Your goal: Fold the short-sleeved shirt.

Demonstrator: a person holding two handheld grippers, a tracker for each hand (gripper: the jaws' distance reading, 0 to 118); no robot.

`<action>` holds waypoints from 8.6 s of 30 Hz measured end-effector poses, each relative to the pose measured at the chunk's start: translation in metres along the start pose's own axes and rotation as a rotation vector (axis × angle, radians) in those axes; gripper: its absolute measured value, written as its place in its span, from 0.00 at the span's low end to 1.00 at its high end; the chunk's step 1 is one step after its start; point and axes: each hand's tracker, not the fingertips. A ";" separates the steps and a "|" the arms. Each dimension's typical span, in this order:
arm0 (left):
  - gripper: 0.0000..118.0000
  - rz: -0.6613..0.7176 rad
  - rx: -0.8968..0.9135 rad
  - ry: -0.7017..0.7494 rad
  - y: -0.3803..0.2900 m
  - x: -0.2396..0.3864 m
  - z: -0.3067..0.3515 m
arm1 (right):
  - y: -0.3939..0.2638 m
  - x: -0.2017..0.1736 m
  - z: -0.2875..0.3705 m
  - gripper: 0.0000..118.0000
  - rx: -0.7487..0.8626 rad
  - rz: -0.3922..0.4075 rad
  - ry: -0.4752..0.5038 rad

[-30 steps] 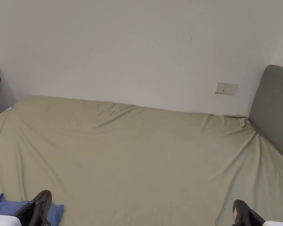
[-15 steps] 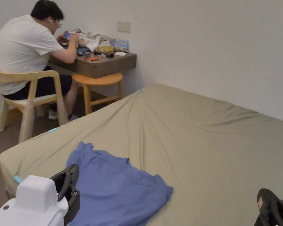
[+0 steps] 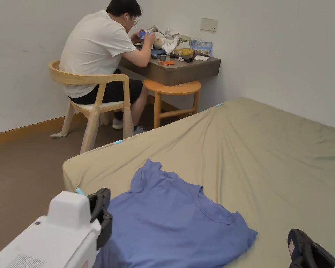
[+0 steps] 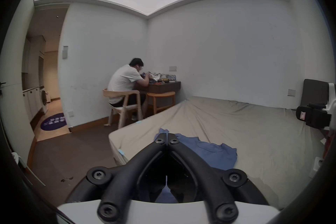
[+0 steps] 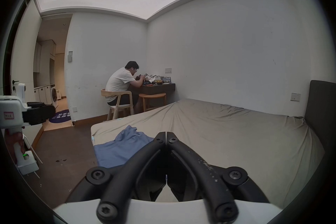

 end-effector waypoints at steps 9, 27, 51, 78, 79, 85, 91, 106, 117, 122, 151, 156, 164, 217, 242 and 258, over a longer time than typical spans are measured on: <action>0.00 0.135 -0.493 -0.356 -0.011 0.033 -0.226 | -0.015 0.008 -0.015 0.00 -0.094 -0.022 0.002; 0.95 -0.010 -0.943 -0.221 -0.133 0.075 -0.409 | -0.032 0.029 -0.039 0.01 -0.214 -0.036 -0.063; 0.00 -0.025 -0.770 -0.301 -0.045 0.073 -0.356 | -0.021 0.047 -0.004 0.01 -0.156 -0.057 -0.121; 0.00 -0.259 -0.192 -0.956 0.232 0.387 -0.128 | -0.023 0.137 0.200 0.01 0.026 -0.176 -0.526; 0.00 -0.260 -0.192 -0.972 0.232 0.401 -0.124 | -0.025 0.141 0.206 0.01 0.025 -0.179 -0.536; 0.00 -0.299 -0.212 -1.069 0.213 0.469 -0.111 | -0.035 0.160 0.232 0.01 0.012 -0.205 -0.622; 0.00 -0.367 -0.336 -1.131 0.122 0.533 -0.107 | -0.045 0.174 0.241 0.01 -0.008 -0.228 -0.670; 0.00 -0.579 -0.701 -1.118 -0.195 0.585 -0.080 | -0.062 0.188 0.252 0.01 -0.060 -0.273 -0.725; 0.98 0.157 -0.551 -1.450 -0.046 0.458 -0.075 | -0.050 0.172 0.256 0.01 -0.033 -0.230 -0.719; 1.00 0.127 -0.167 -1.315 0.015 0.327 -0.034 | -0.058 0.164 0.251 0.01 -0.039 -0.229 -0.709; 0.87 0.053 -0.821 -0.610 -0.168 0.260 -0.152 | -0.076 0.142 0.213 0.01 -0.132 -0.228 -0.619; 0.66 -0.098 -0.864 -0.536 -0.200 0.290 -0.153 | -0.077 0.140 0.213 0.01 -0.137 -0.229 -0.614; 0.03 -0.248 -0.771 -0.485 -0.196 0.302 -0.126 | -0.078 0.142 0.213 0.01 -0.151 -0.220 -0.617; 0.03 0.089 -0.320 -0.535 0.028 0.208 -0.139 | 0.008 0.423 0.152 0.05 -0.251 -0.502 -0.545; 0.02 0.047 -0.103 -0.591 0.204 0.240 -0.164 | 0.160 0.380 0.214 0.05 -0.040 -0.292 -0.620; 0.02 -0.023 -0.126 -0.503 0.297 0.390 -0.319 | 0.247 0.509 0.057 0.05 -0.107 -0.099 -0.845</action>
